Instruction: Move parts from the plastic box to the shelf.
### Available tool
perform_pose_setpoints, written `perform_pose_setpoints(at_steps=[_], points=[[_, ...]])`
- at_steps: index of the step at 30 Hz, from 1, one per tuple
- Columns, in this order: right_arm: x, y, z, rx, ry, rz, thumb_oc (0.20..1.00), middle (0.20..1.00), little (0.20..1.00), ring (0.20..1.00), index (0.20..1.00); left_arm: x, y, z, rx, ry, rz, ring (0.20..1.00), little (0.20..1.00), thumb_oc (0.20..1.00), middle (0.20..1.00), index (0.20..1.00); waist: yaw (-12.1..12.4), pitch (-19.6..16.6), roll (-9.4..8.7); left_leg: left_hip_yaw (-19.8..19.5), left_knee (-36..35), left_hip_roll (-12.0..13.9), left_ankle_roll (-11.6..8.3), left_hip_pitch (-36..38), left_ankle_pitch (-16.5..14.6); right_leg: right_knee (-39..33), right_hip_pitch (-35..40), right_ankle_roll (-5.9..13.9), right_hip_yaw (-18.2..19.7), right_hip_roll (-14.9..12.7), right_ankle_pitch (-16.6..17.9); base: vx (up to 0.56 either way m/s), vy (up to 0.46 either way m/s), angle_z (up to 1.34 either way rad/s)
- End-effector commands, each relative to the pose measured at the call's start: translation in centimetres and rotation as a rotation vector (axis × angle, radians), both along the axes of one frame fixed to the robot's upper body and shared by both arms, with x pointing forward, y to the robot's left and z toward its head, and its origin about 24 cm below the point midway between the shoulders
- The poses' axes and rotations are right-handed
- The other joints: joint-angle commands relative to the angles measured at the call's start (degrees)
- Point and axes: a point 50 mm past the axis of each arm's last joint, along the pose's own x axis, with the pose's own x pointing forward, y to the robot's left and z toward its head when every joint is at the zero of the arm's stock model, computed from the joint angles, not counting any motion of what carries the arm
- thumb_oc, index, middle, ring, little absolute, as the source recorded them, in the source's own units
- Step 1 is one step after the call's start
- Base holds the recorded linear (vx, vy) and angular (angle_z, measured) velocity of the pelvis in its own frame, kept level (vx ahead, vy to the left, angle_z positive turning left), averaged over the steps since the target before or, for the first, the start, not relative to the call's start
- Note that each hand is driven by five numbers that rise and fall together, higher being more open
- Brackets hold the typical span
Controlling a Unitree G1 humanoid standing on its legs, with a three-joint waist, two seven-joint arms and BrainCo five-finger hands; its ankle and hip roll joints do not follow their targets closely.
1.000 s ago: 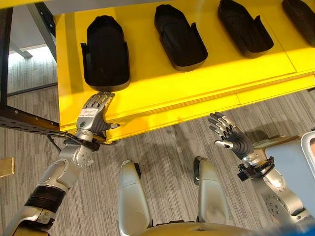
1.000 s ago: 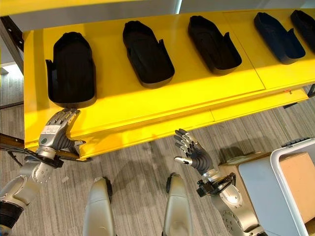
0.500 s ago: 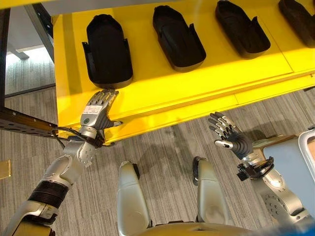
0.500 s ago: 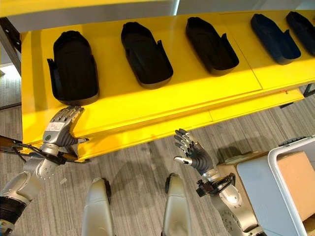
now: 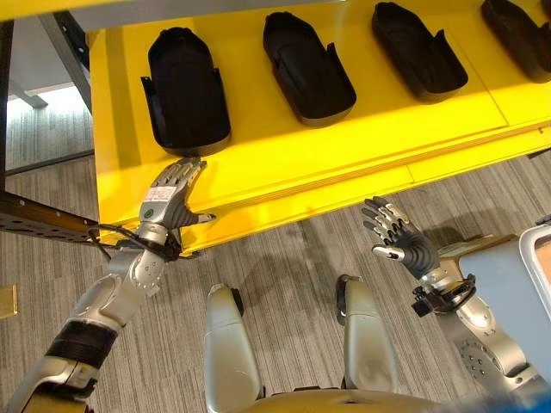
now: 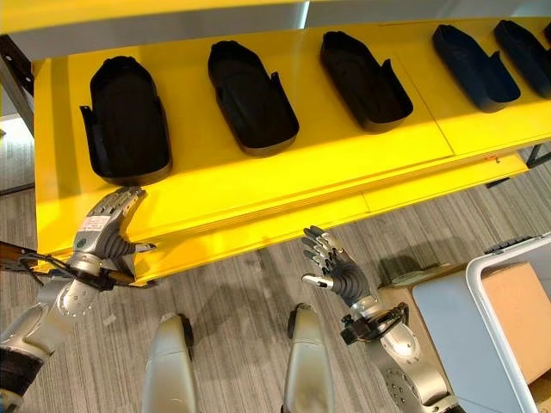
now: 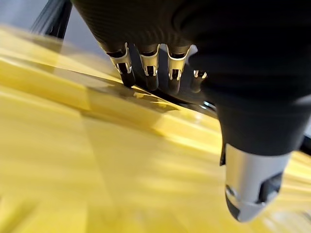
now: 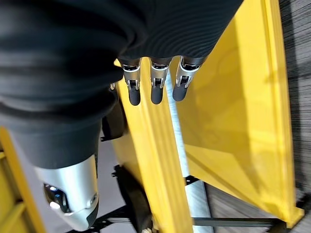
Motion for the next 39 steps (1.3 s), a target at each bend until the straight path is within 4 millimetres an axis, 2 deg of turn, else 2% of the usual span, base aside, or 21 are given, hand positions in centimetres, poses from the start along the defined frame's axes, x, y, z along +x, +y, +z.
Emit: perform_pose_setpoints(at_steps=[1,5,7,10,11,13,14,15,18,19,22,23,24,25,27,28,29,33,34,35,39], points=[[0.7,0.0,1.1,0.038,-0.081,-0.015,1.000,1.000,1.000,1.000,1.000,-2.1,-1.9,-1.6,-0.141,0.149,-0.149,1.000,1.000,1.000,1.000,1.000,0.47,-2.72,1.39,-3.59,-7.56,-0.02,0.24,2.67,9.32,1.19,1.91,-0.59,3.40,-0.62,4.80,0.03,-0.025,0.08],[0.9,0.2,1.1,0.048,-0.077,-0.008,1.000,1.000,1.000,1.000,1.000,-3.2,-2.0,-1.8,-0.226,0.197,-0.172,1.000,1.000,1.000,1.000,1.000,0.84,-2.89,2.16,-3.59,-9.90,-0.08,0.11,5.75,9.97,-0.60,5.23,-0.53,2.90,-0.79,4.83,0.05,-0.022,0.09],[0.9,0.2,1.1,0.055,-0.080,-0.009,1.000,1.000,1.000,1.000,1.000,-3.6,-2.4,-1.8,-0.448,0.240,-0.202,1.000,1.000,1.000,1.000,1.000,0.97,-3.10,2.95,-3.69,-12.90,-0.23,-0.04,8.64,11.29,-2.67,8.06,-0.49,2.37,-1.14,5.14,0.05,-0.025,0.06],[1.0,0.3,0.9,0.063,-0.073,-0.009,1.000,1.000,1.000,1.000,1.000,-3.7,-2.9,-2.2,-0.628,0.282,-0.232,1.000,1.000,1.000,1.000,1.000,0.85,-4.02,3.84,-3.52,-16.40,-0.03,-0.21,11.05,12.97,-4.78,10.21,-0.35,1.66,-1.36,5.52,0.05,-0.011,0.06],[1.0,0.3,0.9,0.063,-0.073,-0.010,1.000,1.000,1.000,1.000,1.000,-3.7,-2.9,-2.2,-0.630,0.284,-0.233,1.000,1.000,1.000,1.000,1.000,0.84,-3.97,3.89,-3.50,-16.77,-0.02,-0.22,11.34,13.14,-5.03,10.48,-0.37,1.56,-1.35,5.61,0.07,-0.026,0.05],[0.7,0.5,0.6,0.078,-0.063,-0.014,1.000,1.000,1.000,1.000,1.000,-4.2,-3.3,-3.5,-0.938,0.363,-0.233,1.000,1.000,1.000,1.000,1.000,0.86,-5.53,4.88,-3.04,-21.79,0.59,-0.29,14.24,15.79,-7.94,12.80,-0.35,0.13,-0.85,5.83,0.07,-0.047,0.05],[0.6,0.5,0.6,0.077,-0.063,-0.014,1.000,1.000,1.000,1.000,1.000,-4.2,-3.3,-3.5,-0.940,0.365,-0.234,1.000,1.000,1.000,1.000,1.000,0.85,-5.50,4.94,-3.03,-22.13,0.63,-0.32,14.50,15.95,-8.16,13.04,-0.39,0.03,-0.80,5.91,0.10,-0.081,0.09],[0.4,0.4,0.3,0.079,-0.051,-0.027,1.000,1.000,1.000,1.000,1.000,-4.9,-3.7,-5.1,-1.173,0.419,-0.201,1.000,1.000,1.000,1.000,1.000,0.88,-7.00,5.69,-2.82,-26.89,1.39,-0.52,17.36,18.66,-10.92,15.40,-0.37,-1.57,-0.17,5.96,0.07,-0.064,0.16],[0.1,0.1,-0.1,0.070,-0.040,-0.039,1.000,1.000,1.000,1.000,1.000,-5.5,-4.0,-5.7,-1.277,0.442,-0.197,1.000,1.000,1.000,1.000,1.000,1.03,-8.33,6.33,-2.33,-31.05,2.18,-0.69,19.93,20.86,-12.79,17.24,-0.41,-2.70,0.58,5.85,0.10,-0.078,0.05],[0.0,0.0,-0.5,0.067,-0.027,-0.045,1.000,1.000,1.000,1.000,1.000,-6.0,-4.3,-6.3,-1.395,0.453,-0.187,1.000,1.000,1.000,1.000,1.000,1.29,-9.83,6.87,-2.45,-35.29,2.76,-0.71,22.46,23.78,-14.47,18.57,-0.60,-3.50,1.31,5.74,0.10,-0.113,-0.04],[-0.6,-0.4,-1.0,0.055,-0.005,-0.049,1.000,1.000,1.000,1.000,1.000,-6.9,-4.5,-7.0,-1.517,0.443,-0.164,1.000,1.000,1.000,1.000,1.000,1.98,-11.88,7.46,-2.93,-39.86,3.97,-0.90,24.46,30.15,-17.52,20.69,-1.83,-4.85,3.24,5.35,0.06,-0.113,0.04],[-0.8,-0.7,-1.1,0.046,0.001,-0.047,1.000,1.000,1.000,1.000,1.000,-7.1,-4.5,-7.2,-1.549,0.447,-0.161,1.000,1.000,1.000,1.000,1.000,2.14,-12.49,7.70,-3.19,-41.05,4.60,-1.30,24.89,32.78,-18.73,21.44,-2.15,-5.63,3.99,5.61,0.05,-0.166,0.03],[-1.3,-1.4,-1.6,0.027,0.021,-0.071,1.000,1.000,1.000,1.000,1.000,-7.5,-4.5,-7.5,-1.595,0.429,-0.145,1.000,1.000,1.000,1.000,1.000,2.48,-13.97,8.16,-3.29,-43.85,5.48,-2.60,25.32,37.56,-21.73,22.93,-2.86,-6.78,5.77,5.55,0.03,-0.162,0.02],[-1.4,-1.7,-1.7,0.022,0.023,-0.082,1.000,1.000,1.000,1.000,1.000,-7.6,-4.6,-7.6,-1.612,0.435,-0.149,1.000,1.000,1.000,1.000,1.000,2.41,-14.21,8.49,-3.37,-44.49,5.89,-2.98,25.24,39.49,-22.63,23.25,-3.30,-7.22,6.47,5.66,0.01,-0.167,0.07],[-1.4,-2.8,-2.0,-0.028,0.024,-0.133,1.000,1.000,1.000,1.000,1.000,-7.4,-4.9,-7.9,-1.623,0.443,-0.164,1.000,1.000,1.000,1.000,1.000,1.97,-15.06,8.71,0.80,-46.18,7.10,-3.51,24.43,42.42,-25.89,25.21,-4.01,-9.18,7.17,6.10,-0.02,-0.108,0.21],[-1.4,-2.8,-2.0,-0.028,0.024,-0.133,1.000,1.000,1.000,1.000,1.000,-7.4,-4.9,-7.9,-1.623,0.443,-0.164,1.000,1.000,1.000,1.000,1.000,1.97,-15.06,8.71,0.80,-46.18,7.10,-3.51,24.43,42.42,-25.89,25.21,-4.01,-9.18,7.17,6.10,-0.04,-0.116,0.30],[-1.6,-3.4,-2.4,-0.067,0.034,-0.168,1.000,1.000,1.000,1.000,1.000,-7.5,-5.0,-8.5,-1.668,0.434,-0.141,1.000,1.000,1.000,1.000,1.000,1.75,-15.37,8.43,2.71,-45.33,6.20,-2.48,24.45,41.23,-29.02,26.50,-4.68,-10.04,7.39,7.31,-0.06,-0.100,0.68],[-1.9,-3.9,-3.0,-0.041,0.070,-0.188,1.000,1.000,1.000,1.000,1.000,-7.3,-5.6,-8.3,-1.687,0.419,-0.163,1.000,1.000,1.000,1.000,1.000,1.40,-16.23,6.06,0.50,-39.74,-1.33,0.85,26.96,27.34,-36.24,29.31,-3.73,-11.42,5.08,12.05,-0.08,-0.083,0.31],[-1.9,-3.9,-3.0,-0.041,0.070,-0.188,1.000,1.000,1.000,1.000,1.000,-7.3,-5.6,-8.3,-1.687,0.418,-0.164,1.000,1.000,1.000,1.000,1.000,1.37,-16.32,6.08,0.45,-39.73,-1.34,0.89,26.77,27.44,-36.44,29.24,-3.72,-11.46,5.09,12.28,-0.06,0.023,0.14],[-1.9,-3.3,-3.5,0.028,0.098,-0.191,1.000,1.000,1.000,1.000,1.000,-7.1,-5.8,-8.3,-1.688,0.425,-0.175,1.000,1.000,1.000,1.000,1.000,0.74,-18.17,6.18,-0.21,-42.82,-4.57,2.26,29.69,22.00,-37.53,29.09,-3.02,-11.87,5.08,13.64,-0.02,0.079,0.30],[-2.2,-2.9,-4.3,0.069,0.142,-0.197,1.000,1.000,1.000,1.000,1.000,-7.1,-6.0,-8.9,-1.684,0.447,-0.151,1.000,1.000,1.000,1.000,1.000,0.18,-20.01,6.18,0.54,-46.50,-5.77,2.76,31.84,21.19,-38.63,29.97,-1.64,-11.48,3.52,15.33,0.00,0.167,0.24]])
